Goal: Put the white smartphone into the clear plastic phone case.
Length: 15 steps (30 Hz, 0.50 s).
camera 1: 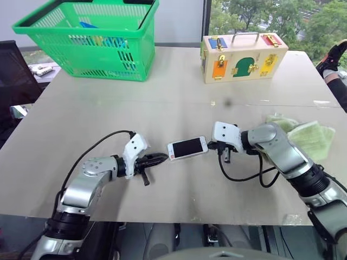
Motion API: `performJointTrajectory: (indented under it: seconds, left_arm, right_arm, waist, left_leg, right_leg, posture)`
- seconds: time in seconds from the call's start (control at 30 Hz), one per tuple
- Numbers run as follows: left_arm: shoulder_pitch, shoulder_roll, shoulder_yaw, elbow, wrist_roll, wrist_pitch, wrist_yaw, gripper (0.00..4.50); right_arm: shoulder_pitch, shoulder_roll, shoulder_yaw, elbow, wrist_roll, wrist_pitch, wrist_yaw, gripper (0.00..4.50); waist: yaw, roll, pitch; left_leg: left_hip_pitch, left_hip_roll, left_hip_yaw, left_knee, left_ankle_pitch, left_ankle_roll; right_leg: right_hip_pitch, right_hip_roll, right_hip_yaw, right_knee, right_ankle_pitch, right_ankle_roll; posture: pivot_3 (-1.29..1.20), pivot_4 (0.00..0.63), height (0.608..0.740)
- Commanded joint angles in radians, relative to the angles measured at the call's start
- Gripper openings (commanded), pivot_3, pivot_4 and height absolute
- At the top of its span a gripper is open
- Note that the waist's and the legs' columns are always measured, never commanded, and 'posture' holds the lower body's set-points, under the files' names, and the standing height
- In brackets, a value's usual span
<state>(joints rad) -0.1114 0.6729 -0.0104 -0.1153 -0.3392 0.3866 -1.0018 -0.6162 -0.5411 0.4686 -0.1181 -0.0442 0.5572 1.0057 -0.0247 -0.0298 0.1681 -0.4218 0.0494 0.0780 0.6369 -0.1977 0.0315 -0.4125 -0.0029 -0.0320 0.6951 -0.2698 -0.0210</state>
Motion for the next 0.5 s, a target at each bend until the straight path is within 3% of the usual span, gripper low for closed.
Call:
performJointTrajectory:
  seconds: [0.03, 0.27, 0.5]
  left_arm:
    - [0.012, 0.020, 0.058, -0.002, -0.042, -0.017, -0.024, 0.09]
    - [0.010, 0.001, 0.122, -0.115, -0.213, 0.101, -0.044, 0.09]
    - [-0.075, -0.094, -0.023, -0.042, -0.069, 0.086, 0.088, 0.09]
  right_arm:
    - [0.012, 0.011, -0.027, -0.044, 0.027, -0.040, 0.000, 0.00]
    - [0.082, -0.025, -0.168, -0.118, 0.127, 0.017, -0.011, 0.00]
    - [0.071, 0.036, -0.251, -0.135, 0.221, 0.100, -0.077, 0.00]
  waist:
    - [-0.001, 0.000, 0.000]
    - [0.016, 0.000, 0.000]
    - [0.015, 0.000, 0.000]
  left_leg:
    - [0.000, 0.000, 0.000, 0.000, 0.000, 0.000]
    - [-0.005, -0.001, 0.001, 0.001, 0.000, 0.000]
    - [-0.005, -0.003, 0.000, 0.003, 0.000, 0.000]
  right_leg:
    - [0.000, 0.000, 0.000, 0.000, 0.000, 0.000]
    - [-0.002, -0.002, -0.001, -0.003, 0.000, 0.000]
    - [-0.001, -0.004, -0.001, -0.001, 0.000, 0.000]
  posture:
    - [0.00, 0.150, 0.740]
    - [0.00, 0.150, 0.740]
    - [0.00, 0.150, 0.740]
